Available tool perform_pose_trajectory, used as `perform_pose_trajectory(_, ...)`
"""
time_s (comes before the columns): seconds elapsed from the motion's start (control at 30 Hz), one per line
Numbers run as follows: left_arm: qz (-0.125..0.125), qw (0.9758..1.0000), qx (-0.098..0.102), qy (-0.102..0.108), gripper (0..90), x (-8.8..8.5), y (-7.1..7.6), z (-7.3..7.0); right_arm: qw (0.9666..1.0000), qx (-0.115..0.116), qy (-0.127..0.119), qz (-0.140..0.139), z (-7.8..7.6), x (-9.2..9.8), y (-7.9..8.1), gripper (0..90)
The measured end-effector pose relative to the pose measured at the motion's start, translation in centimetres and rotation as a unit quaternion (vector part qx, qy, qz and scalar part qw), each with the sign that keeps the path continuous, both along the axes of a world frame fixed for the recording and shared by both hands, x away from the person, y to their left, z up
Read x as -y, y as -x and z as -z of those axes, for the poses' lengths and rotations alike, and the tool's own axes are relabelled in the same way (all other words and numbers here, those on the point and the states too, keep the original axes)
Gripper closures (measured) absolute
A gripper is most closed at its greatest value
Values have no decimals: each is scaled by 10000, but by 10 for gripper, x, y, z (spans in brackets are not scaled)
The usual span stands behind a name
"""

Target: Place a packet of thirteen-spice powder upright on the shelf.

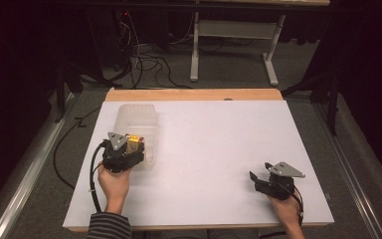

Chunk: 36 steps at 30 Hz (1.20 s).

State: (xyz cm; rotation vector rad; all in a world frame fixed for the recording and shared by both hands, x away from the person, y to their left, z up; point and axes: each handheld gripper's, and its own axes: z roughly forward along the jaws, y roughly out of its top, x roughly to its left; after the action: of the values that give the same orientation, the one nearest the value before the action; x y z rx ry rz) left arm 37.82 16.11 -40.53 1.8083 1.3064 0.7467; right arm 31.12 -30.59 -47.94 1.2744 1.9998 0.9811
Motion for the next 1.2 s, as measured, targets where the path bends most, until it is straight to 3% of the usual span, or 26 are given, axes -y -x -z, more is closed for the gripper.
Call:
perform_pose_trajectory(0.7, 68, 9999, 142, -30, 243, -4, 11, -8, 10000, 11, -1, -5, 0, 0, 0, 316)
perform_pose_trajectory(1.2, 167, 9987, 472, -18, 236, 0, 21, -27, 10000, 34, -24, -10, 0, 0, 1, 314)
